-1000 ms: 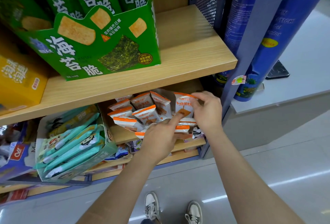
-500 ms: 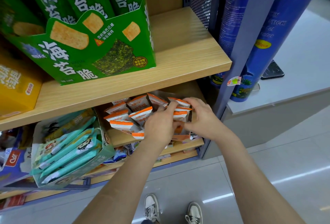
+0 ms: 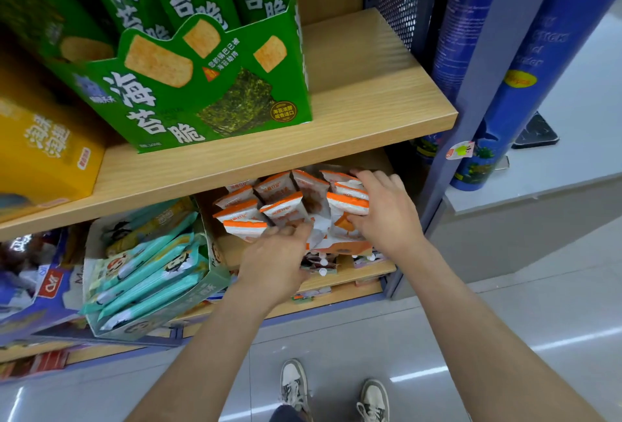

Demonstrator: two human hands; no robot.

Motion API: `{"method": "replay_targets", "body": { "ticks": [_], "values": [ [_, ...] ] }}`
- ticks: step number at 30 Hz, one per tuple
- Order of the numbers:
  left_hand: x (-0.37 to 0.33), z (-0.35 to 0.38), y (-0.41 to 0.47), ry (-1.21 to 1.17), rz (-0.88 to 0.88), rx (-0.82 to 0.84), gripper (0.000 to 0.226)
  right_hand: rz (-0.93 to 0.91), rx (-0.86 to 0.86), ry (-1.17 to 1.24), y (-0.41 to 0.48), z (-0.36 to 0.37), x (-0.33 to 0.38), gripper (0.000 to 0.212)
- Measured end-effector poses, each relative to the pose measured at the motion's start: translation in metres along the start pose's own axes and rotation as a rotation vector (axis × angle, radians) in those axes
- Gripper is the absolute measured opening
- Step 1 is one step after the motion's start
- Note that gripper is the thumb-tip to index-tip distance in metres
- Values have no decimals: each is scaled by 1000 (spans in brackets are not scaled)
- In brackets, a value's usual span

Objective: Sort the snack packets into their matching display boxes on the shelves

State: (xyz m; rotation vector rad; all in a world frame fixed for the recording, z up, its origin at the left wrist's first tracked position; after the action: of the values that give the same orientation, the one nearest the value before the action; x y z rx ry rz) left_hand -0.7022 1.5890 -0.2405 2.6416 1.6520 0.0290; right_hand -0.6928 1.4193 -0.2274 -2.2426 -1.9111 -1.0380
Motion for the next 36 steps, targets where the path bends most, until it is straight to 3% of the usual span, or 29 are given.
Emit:
{"method": "replay_targets", "body": {
  "ticks": [6,12,14,18,21,23,28,36],
  "values": [
    [-1,-16,7,89,69,-59,75,93,-18,-65,-7,10,-14,69],
    [-34,-44,22,-144,196,-156,60,209,-40,192,-3,8,-24,60],
    [-34,-27,37,-315,125,-130,49,267,-64,324,-3,6,-31,53],
    [-48,-7,42,-576,14,-225,43,622,-100,665,-27,10,-59,42],
    [-40,-8,38,-693,-150,-391,54,787,-50,845,-51,11,-56,41],
    [-30,-3,33,-716,-304,-411,69,864,9,956,-61,13,-48,42],
    [-39,17,32,-916,-432,-238,76,821,195,1014,-69,34,-28,40],
    [-49,21,36,-826,-332,-150,76,703,67,933,-50,47,-39,60]
  ]
}}
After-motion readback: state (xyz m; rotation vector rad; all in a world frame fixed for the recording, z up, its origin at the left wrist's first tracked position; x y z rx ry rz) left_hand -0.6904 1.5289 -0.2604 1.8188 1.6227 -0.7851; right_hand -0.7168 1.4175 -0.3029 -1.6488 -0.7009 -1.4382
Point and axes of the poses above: each hand's wrist, its own y-axis towards the middle knuckle, its own z-axis out of the palm, x = y × z, the point moved 10 cm from there along y, towards the middle knuckle, and after that the axes turned 14 degrees about -x, right-handed, at the moved point
